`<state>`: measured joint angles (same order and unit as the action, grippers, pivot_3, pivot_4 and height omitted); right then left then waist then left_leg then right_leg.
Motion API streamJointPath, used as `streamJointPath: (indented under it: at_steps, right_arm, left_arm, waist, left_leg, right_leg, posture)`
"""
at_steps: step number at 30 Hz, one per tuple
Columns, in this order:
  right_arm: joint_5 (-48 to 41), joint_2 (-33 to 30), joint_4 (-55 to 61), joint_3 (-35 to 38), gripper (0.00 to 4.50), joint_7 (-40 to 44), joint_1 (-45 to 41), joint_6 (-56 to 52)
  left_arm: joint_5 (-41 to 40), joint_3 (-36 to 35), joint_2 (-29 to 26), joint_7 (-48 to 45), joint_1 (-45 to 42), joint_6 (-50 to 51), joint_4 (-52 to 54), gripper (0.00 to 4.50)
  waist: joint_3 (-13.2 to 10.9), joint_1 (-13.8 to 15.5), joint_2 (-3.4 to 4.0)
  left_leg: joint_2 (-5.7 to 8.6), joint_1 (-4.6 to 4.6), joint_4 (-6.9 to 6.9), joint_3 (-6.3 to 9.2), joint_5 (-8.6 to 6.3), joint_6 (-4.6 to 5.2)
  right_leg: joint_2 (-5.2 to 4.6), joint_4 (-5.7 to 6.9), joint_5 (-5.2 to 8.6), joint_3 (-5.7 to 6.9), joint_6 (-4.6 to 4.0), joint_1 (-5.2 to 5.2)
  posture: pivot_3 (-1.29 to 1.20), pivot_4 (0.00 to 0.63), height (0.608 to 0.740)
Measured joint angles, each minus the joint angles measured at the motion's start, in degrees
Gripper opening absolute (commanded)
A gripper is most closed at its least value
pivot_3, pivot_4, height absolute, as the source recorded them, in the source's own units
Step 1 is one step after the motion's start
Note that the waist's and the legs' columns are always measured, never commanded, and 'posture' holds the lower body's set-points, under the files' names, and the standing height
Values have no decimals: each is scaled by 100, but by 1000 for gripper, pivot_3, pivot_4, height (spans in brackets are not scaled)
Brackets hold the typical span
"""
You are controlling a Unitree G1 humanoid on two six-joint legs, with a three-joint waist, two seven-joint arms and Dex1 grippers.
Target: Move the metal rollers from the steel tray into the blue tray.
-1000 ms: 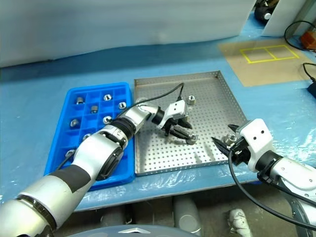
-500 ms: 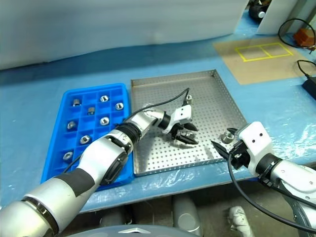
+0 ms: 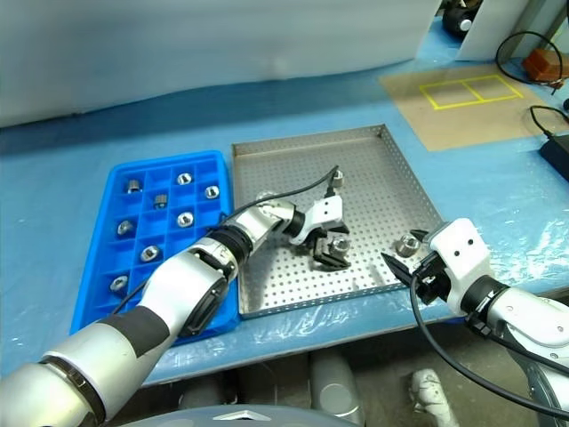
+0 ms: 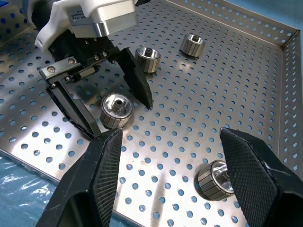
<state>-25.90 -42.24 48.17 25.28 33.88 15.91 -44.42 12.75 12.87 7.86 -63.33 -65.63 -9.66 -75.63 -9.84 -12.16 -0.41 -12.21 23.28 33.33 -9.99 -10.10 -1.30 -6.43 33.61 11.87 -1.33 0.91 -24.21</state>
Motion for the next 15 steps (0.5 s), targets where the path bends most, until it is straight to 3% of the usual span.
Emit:
streamJointPath:
  at_steps: [1, 4, 7, 10, 13, 15]
  right_arm:
    - [0, 0, 0, 0, 3359, -1, -2, 0]
    - [0, -2, 0, -2, 3359, -17, -31, 0]
    - [0, -14, 0, -4, 3359, -25, -54, 0]
    - [0, -28, -1, -7, 3359, -27, -123, 0]
    - [-1, -47, -7, -11, 3359, -26, -171, 0]
    - [-5, -59, -17, -15, 3359, -14, -187, -1]
  left_arm:
    - [3, 1, 11, 67, 24, -9, 1, 4468]
    - [0, 0, 17, 144, 45, -4, 2, 3885]
    - [26, 33, -14, 106, 55, -12, 14, 2924]
    - [85, 116, -53, 40, 62, -88, 62, 2924]
    - [92, 130, -102, -160, 65, -108, 82, 2394]
    - [84, 125, -127, -284, 68, -103, 94, 1780]
  waist:
    - [1, 0, 0]
    - [1, -7, 0]
    - [3, -21, 1]
    - [4, -47, 1]
    - [5, -74, 1]
    - [5, -94, 2]
  left_leg:
    - [0, -1, 1, 0, 0, 1]
    - [2, -3, 5, 0, -1, 0]
    - [2, -3, 5, 1, -1, 0]
    - [2, -2, 5, 2, -2, 2]
    - [4, -1, 4, 2, -3, 4]
    - [4, -1, 3, 3, -3, 4]
  right_leg:
    - [0, -1, 0, 0, 0, 2]
    - [-2, -1, 1, 0, 1, 4]
    - [-2, -1, 1, 0, 2, 6]
    - [-3, -3, 1, 2, 2, 6]
    - [-5, -4, 1, 4, 3, 6]
    - [-6, -5, 1, 7, 3, 6]
  posture:
    - [-711, 150, 740]
    - [-708, 150, 740]
    - [-708, 150, 740]
    - [-702, 150, 740]
    - [-695, 150, 740]
    - [-692, 150, 740]
